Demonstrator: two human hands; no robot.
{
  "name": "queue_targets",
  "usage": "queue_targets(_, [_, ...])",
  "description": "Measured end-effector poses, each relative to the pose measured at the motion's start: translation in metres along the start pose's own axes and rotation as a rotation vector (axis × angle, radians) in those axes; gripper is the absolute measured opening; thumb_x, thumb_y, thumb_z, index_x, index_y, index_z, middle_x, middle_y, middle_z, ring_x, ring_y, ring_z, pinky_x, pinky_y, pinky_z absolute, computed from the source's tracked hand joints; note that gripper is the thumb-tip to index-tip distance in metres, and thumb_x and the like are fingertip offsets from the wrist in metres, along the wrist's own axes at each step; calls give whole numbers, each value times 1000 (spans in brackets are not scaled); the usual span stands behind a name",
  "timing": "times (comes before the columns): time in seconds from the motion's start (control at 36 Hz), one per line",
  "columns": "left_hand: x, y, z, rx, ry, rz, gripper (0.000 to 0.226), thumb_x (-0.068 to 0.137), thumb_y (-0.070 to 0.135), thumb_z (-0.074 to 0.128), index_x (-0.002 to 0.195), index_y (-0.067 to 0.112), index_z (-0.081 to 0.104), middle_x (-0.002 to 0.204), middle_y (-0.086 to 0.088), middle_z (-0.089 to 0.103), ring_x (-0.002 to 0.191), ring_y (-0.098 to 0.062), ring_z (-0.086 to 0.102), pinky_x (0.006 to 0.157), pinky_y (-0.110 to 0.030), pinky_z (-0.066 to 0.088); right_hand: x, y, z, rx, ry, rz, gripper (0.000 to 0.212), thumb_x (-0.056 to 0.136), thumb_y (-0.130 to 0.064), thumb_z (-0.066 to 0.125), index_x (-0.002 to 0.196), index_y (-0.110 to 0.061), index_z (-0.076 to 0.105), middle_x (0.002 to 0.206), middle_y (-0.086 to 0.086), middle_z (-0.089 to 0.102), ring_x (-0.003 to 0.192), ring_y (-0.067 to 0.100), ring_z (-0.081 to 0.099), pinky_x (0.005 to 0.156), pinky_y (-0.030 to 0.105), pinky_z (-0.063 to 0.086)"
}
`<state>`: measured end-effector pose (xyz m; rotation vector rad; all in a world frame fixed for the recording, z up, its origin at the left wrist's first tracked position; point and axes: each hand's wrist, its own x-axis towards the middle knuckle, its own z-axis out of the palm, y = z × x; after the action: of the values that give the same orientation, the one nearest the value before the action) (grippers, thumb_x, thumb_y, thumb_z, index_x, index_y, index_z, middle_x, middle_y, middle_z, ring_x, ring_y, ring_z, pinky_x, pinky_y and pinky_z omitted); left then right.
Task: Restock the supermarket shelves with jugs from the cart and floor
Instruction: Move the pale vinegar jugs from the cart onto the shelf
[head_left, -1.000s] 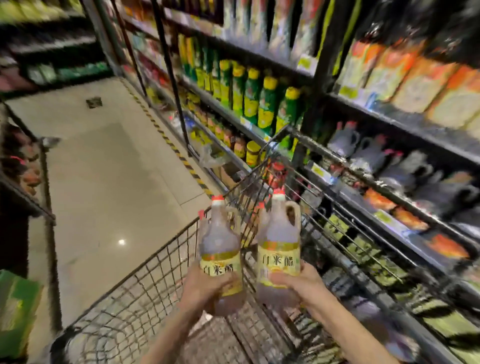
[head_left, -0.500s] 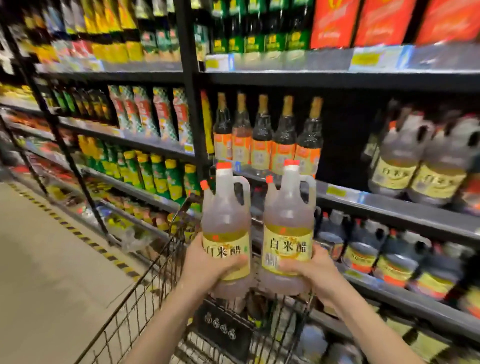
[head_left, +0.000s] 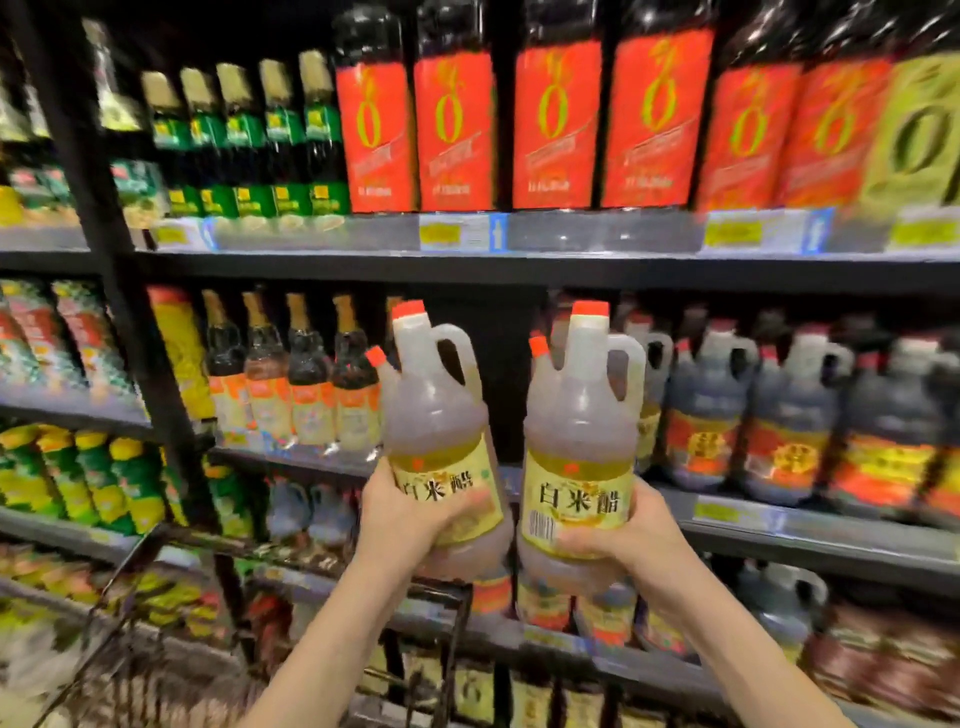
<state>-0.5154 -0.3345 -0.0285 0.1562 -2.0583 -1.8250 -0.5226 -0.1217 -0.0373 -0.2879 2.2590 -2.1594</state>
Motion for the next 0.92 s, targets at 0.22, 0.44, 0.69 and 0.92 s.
queue_targets(0.22, [18,11,43,-6,-33,144,75,55,10,90,118,13,51,103,4,64,93,-7,61,74,-28,52,1,-2,-46,2,46,-72,87,32,-27,88,112,-11,58,97,0,75,88,15,71,65,24,57])
queue_targets(0.44, [53,4,63,87,-50,334,93,53,16,92,130,17,39,119,3,54,103,-10,56,76,-12,43,8,7,-61,10,85,-53,88,30,-26,90,111,-13,58,97,0,75,89,15,71,67,25,56])
queue_targets(0.69, [108,-24,78,109,-70,361,98,54,12,91,133,16,34,120,6,47,107,-6,49,83,-14,41,37,15,-60,19,157,-17,84,32,-18,90,110,-4,60,94,7,75,89,20,71,69,26,55])
queue_targets(0.92, [151,-47,84,136,-92,245,89,54,7,91,124,15,36,117,2,46,105,-14,47,86,-27,39,62,18,-51,19,194,-9,87,32,-18,90,113,-11,57,99,6,74,93,19,70,73,30,56])
